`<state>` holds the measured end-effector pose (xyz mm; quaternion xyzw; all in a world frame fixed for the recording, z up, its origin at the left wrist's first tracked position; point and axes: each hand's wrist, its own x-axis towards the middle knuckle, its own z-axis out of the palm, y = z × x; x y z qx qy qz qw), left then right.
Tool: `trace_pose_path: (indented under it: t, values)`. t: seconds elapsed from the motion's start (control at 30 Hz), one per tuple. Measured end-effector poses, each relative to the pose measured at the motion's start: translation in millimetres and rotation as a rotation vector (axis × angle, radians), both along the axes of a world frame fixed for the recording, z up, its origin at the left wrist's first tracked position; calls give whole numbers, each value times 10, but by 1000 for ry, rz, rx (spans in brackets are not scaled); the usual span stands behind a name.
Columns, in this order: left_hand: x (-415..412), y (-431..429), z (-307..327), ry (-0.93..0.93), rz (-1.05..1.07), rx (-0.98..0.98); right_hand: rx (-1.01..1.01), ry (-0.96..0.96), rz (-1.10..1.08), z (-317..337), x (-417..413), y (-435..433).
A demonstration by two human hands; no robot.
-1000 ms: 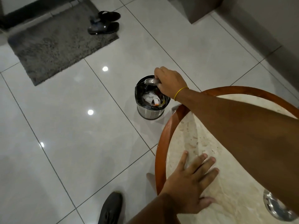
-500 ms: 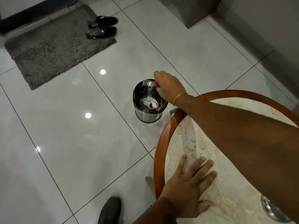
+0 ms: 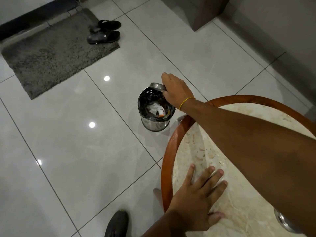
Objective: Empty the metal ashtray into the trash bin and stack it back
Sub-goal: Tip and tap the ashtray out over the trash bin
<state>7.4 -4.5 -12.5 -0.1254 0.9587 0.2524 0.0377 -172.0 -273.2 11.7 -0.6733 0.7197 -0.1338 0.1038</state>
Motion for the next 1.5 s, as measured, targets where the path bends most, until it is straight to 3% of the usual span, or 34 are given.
trace_pose_path:
  t: [0.7, 1.33, 1.5]
  values:
    - [-16, 43, -73, 48, 20, 16, 23, -63, -11, -1, 34, 40]
    - [-7, 46, -72, 45, 25, -86, 14, -96, -5, -13, -67, 121]
    - [-3, 57, -84, 30, 12, -101, -2, -227, -126, -77, -132, 214]
